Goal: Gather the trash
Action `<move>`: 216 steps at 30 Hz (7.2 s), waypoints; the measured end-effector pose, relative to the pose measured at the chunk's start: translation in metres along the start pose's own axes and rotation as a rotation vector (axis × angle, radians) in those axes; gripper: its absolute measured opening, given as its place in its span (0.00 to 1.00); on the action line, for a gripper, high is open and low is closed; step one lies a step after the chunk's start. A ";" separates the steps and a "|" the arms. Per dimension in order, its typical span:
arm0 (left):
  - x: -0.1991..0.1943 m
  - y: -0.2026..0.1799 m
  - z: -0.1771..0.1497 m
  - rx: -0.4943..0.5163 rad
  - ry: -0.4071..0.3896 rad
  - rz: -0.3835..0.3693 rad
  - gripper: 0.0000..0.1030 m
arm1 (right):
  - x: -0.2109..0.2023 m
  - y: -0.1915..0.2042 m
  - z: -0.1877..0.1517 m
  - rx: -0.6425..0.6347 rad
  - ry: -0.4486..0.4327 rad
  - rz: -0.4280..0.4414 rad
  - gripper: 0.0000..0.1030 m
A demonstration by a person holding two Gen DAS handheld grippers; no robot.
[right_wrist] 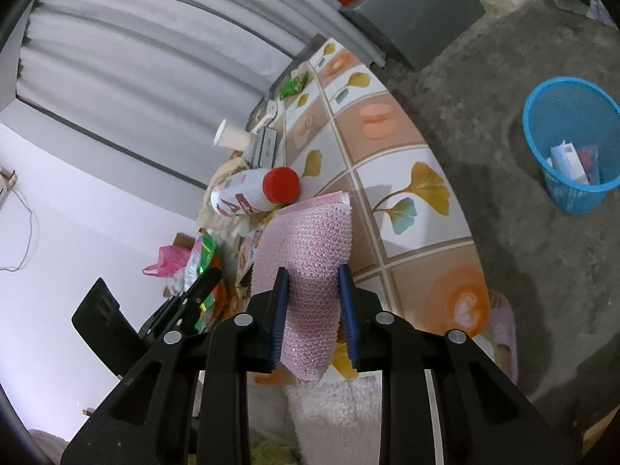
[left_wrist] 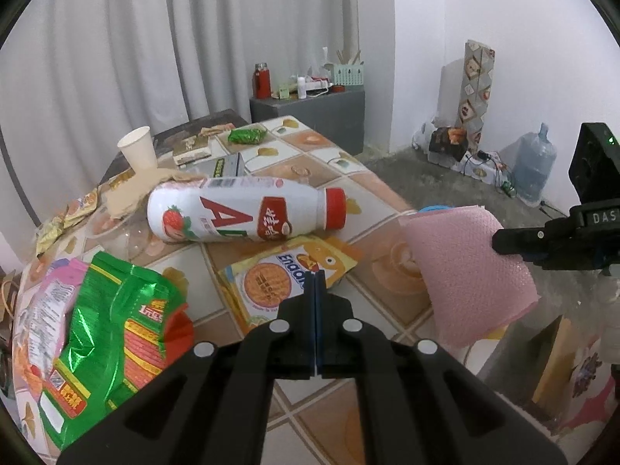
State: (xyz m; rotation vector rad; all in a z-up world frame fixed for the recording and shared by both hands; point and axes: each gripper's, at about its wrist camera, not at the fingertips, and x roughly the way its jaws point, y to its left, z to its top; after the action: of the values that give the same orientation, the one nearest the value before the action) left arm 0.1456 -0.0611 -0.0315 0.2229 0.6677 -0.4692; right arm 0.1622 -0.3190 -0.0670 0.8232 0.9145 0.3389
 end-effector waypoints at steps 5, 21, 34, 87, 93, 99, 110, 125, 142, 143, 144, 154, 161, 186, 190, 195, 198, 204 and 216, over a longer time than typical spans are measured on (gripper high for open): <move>0.000 -0.009 0.000 0.059 0.015 -0.019 0.08 | -0.010 0.000 -0.001 0.007 -0.025 0.006 0.23; 0.073 -0.018 0.010 0.161 0.131 0.062 0.27 | -0.017 -0.018 0.001 0.067 -0.055 0.022 0.23; 0.038 -0.012 0.012 0.107 0.049 0.075 0.00 | -0.024 -0.021 0.000 0.071 -0.066 0.037 0.23; -0.049 -0.041 0.060 0.117 -0.170 0.032 0.00 | -0.064 -0.032 -0.003 0.115 -0.162 0.123 0.23; -0.044 -0.074 0.080 0.150 -0.190 -0.038 0.00 | -0.079 -0.046 -0.003 0.143 -0.192 0.137 0.23; -0.037 -0.111 0.095 0.212 -0.207 -0.090 0.00 | -0.096 -0.061 -0.002 0.171 -0.229 0.144 0.23; -0.014 -0.162 0.112 0.256 -0.177 -0.203 0.00 | -0.125 -0.088 -0.001 0.226 -0.308 0.133 0.23; 0.042 -0.228 0.141 0.303 -0.070 -0.393 0.00 | -0.152 -0.123 -0.007 0.332 -0.392 0.057 0.23; 0.198 -0.289 0.178 0.101 0.321 -0.636 0.01 | -0.167 -0.221 0.004 0.599 -0.495 -0.164 0.23; 0.206 -0.290 0.181 0.091 0.330 -0.635 0.01 | -0.162 -0.225 0.011 0.603 -0.489 -0.174 0.23; 0.214 -0.291 0.185 0.086 0.332 -0.627 0.01 | -0.158 -0.228 0.019 0.600 -0.483 -0.185 0.24; 0.302 -0.288 0.196 0.034 0.333 -0.474 0.58 | -0.086 -0.287 0.080 0.581 -0.392 -0.441 0.45; 0.275 -0.255 0.194 0.000 0.276 -0.509 0.62 | -0.097 -0.278 0.031 0.586 -0.398 -0.452 0.45; 0.011 -0.078 0.122 -0.075 -0.036 -0.296 0.88 | -0.144 -0.032 -0.012 -0.113 -0.561 -0.683 0.92; -0.022 -0.021 0.096 -0.166 -0.045 -0.185 0.88 | -0.140 -0.013 -0.017 -0.167 -0.521 -0.629 0.92; -0.068 0.054 0.057 -0.309 -0.077 -0.052 0.88 | -0.129 0.009 -0.015 -0.184 -0.452 -0.506 0.92; -0.088 0.086 0.036 -0.374 -0.081 0.004 0.88 | -0.115 0.028 -0.009 -0.208 -0.406 -0.431 0.92; -0.105 0.118 0.021 -0.412 -0.077 0.074 0.88 | -0.084 0.062 -0.002 -0.251 -0.350 -0.330 0.92; -0.074 0.167 0.082 -0.413 -0.033 -0.019 0.88 | -0.045 0.103 0.019 -0.367 -0.248 -0.250 0.92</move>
State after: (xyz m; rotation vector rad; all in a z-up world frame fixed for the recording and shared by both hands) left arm 0.2203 0.0823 0.0869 -0.1806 0.7196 -0.3431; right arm 0.1593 -0.2867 0.0424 0.3960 0.6847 0.1730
